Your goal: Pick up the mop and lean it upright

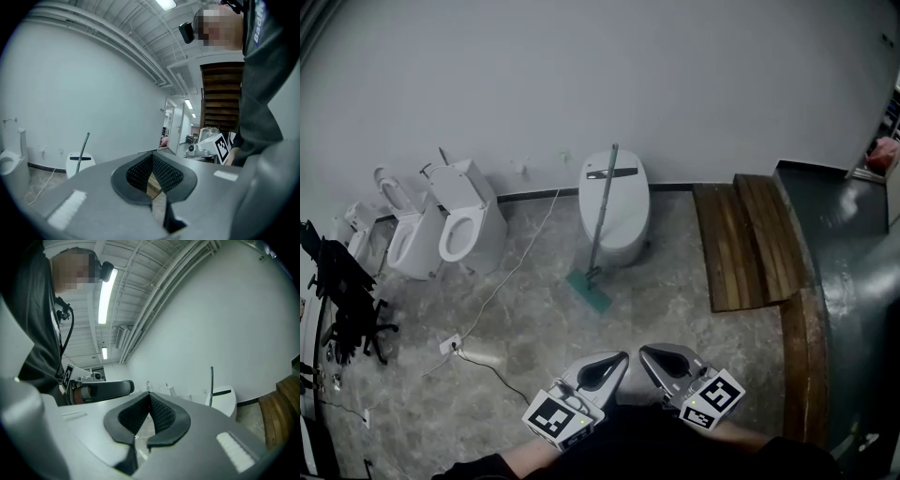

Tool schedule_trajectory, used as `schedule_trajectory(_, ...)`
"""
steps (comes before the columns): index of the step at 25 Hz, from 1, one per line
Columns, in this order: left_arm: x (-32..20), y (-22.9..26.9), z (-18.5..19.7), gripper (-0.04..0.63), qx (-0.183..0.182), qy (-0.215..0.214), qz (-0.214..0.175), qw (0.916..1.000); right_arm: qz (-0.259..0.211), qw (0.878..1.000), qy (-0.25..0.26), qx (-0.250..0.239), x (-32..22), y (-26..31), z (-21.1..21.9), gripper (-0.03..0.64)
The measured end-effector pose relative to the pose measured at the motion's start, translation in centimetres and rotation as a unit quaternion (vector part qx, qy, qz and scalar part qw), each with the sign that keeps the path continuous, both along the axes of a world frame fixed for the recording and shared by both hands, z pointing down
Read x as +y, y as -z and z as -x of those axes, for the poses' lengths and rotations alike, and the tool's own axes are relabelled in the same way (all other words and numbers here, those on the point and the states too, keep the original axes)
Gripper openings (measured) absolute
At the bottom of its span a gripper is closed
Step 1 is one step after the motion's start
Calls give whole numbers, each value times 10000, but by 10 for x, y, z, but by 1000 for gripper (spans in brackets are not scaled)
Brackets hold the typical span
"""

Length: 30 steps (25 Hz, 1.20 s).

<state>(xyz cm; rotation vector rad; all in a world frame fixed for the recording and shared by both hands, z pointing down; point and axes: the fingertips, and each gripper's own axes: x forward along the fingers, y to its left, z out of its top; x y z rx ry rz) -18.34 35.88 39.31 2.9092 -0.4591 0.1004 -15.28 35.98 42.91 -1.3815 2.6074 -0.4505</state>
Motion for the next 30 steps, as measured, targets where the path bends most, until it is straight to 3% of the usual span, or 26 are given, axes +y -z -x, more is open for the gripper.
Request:
schedule_trajectory(9,-99,-4,12,19,385,-213,151,9989,220,9987,-270,360,-94,-5,9,5)
schedule_trajectory(18,-221,-5,52,18,591,-371,454,9965,531,9950,-672,521,-209,-1,38,5)
schedule_trajectory(23,-260,-11,64,18,665,-393,556,9955,645,9934,-756,571,-247,-6,48,5)
schedule_trajectory(30,-296,-12,60,18,659,-255,484,9963,767,9927,-776,509,-292,-15,27,5)
